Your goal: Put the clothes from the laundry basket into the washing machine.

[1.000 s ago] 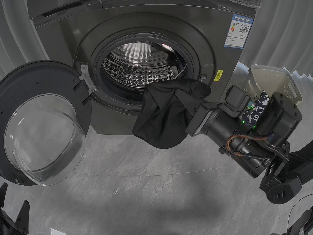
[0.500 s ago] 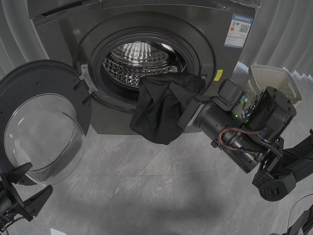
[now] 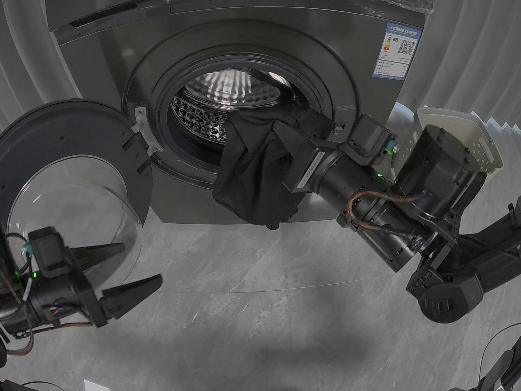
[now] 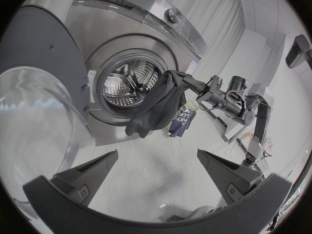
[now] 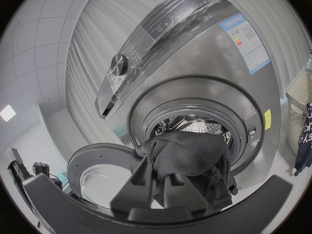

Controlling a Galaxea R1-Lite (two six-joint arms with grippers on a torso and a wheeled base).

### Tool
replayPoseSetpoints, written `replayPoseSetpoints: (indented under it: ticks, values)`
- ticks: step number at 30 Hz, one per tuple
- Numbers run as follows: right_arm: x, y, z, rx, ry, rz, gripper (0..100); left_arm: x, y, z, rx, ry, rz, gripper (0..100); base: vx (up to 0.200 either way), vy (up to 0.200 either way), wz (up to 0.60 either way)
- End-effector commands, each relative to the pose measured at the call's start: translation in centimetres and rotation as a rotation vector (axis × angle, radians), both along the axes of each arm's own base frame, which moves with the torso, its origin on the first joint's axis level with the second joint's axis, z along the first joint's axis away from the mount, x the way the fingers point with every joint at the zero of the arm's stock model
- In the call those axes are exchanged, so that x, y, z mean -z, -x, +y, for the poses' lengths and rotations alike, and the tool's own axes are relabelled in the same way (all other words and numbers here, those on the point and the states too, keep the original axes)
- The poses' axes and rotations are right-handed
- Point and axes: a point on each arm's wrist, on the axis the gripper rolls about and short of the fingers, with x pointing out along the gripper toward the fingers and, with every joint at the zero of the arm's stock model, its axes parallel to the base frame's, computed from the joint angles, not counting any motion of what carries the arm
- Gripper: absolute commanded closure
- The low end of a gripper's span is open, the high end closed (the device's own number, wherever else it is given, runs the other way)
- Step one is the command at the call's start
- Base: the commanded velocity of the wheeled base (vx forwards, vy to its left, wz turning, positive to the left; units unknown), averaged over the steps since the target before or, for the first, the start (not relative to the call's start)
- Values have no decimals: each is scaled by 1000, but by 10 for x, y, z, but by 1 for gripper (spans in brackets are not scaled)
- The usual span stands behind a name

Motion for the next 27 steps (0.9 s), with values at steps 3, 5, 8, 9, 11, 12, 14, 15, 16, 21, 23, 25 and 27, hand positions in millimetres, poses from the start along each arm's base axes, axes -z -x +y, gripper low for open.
replayPoseSetpoints:
  ticks: [3, 5, 8, 9, 11, 12, 14, 15, 16, 21, 23, 25, 27]
  values:
    - [-7, 4, -1, -7, -30, -6, 100, 12, -52, -39, 28, -28, 56, 0, 0, 0, 0]
    - [-12, 8, -3, -15, -41, -15, 100, 14, -61, -45, 38, -35, 69, 0, 0, 0, 0]
    - [-13, 9, -3, -22, -43, -19, 100, 17, -76, -52, 34, -39, 85, 0, 0, 0, 0]
    - [-14, 10, -3, -28, -43, -21, 100, 17, -81, -54, 32, -36, 83, 0, 0, 0, 0]
    - [-14, 11, -2, -33, -43, -21, 100, 18, -87, -57, 32, -37, 85, 0, 0, 0, 0]
    - [-14, 12, -1, -36, -43, -21, 100, 19, -91, -59, 32, -38, 88, 0, 0, 0, 0]
    - [-14, 13, 0, -39, -44, -21, 100, 21, -98, -61, 30, -41, 95, 0, 0, 0, 0]
    - [-14, 14, 0, -43, -47, -22, 100, 23, -104, -64, 27, -41, 98, 0, 0, 0, 0]
    - [-15, 15, 0, -44, -47, -22, 100, 24, -109, -65, 25, -40, 98, 0, 0, 0, 0]
    - [-13, 22, -1, -58, -41, -17, 100, 27, -128, -74, 13, -1, 89, 0, 0, 0, 0]
    - [-14, 25, -3, -61, -39, -14, 100, 28, -134, -77, 10, 15, 89, 0, 0, 0, 0]
    - [-14, 28, -3, -67, -41, -15, 100, 28, -140, -79, 6, 30, 94, 0, 0, 0, 0]
    - [-14, 29, -4, -69, -38, -13, 100, 29, -146, -82, 2, 44, 102, 0, 0, 0, 0]
